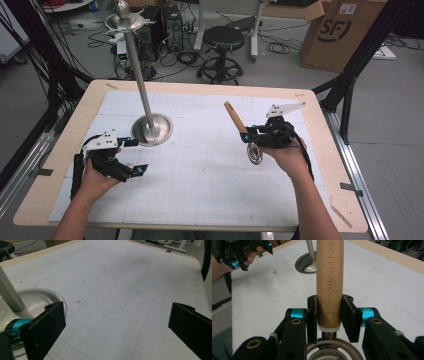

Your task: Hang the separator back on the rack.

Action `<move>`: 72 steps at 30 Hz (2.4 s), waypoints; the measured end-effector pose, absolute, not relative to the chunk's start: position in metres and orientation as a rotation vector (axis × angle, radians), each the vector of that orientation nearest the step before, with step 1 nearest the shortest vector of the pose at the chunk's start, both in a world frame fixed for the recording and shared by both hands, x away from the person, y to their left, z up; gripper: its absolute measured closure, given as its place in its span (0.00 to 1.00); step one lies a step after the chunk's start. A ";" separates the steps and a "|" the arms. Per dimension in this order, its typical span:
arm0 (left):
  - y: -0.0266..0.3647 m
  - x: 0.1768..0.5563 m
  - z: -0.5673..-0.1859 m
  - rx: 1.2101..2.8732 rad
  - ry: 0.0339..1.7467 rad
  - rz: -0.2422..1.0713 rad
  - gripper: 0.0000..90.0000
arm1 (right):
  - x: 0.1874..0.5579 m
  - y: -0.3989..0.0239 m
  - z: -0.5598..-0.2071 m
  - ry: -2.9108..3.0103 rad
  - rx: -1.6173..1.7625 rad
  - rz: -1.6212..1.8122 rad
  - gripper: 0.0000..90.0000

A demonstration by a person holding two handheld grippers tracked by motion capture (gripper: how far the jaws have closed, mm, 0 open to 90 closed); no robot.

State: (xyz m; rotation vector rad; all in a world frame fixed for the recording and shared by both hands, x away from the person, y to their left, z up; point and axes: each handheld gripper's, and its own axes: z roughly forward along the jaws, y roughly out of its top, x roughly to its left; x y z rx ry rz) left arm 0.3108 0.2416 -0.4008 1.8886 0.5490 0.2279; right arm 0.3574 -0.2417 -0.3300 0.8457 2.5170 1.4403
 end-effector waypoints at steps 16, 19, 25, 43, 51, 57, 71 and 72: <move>0.242 0.313 -0.401 1.878 0.543 0.219 0.02 | 0.374 -0.222 -0.302 2.514 0.757 1.495 0.76; 0.242 0.313 -0.401 1.879 0.543 0.220 0.02 | 0.377 -0.217 -0.296 2.511 0.740 1.490 0.76; 0.242 0.313 -0.401 1.875 0.543 0.220 0.02 | 0.384 -0.211 -0.285 2.511 0.701 1.503 0.76; 0.240 0.313 -0.401 1.883 0.542 0.218 0.02 | 0.395 -0.201 -0.273 2.512 0.663 1.526 0.76; 0.240 0.313 -0.402 1.883 0.540 0.215 0.02 | 0.398 -0.198 -0.265 2.493 0.667 1.567 0.76; 0.240 0.314 -0.401 1.878 0.539 0.215 0.02 | 0.403 -0.190 -0.258 2.496 0.642 1.571 0.76; 0.241 0.314 -0.400 1.870 0.537 0.215 0.02 | 0.414 -0.168 -0.244 2.502 0.601 1.594 0.76; 0.241 0.314 -0.400 1.870 0.537 0.215 0.02 | 0.414 -0.167 -0.243 2.499 0.598 1.597 0.76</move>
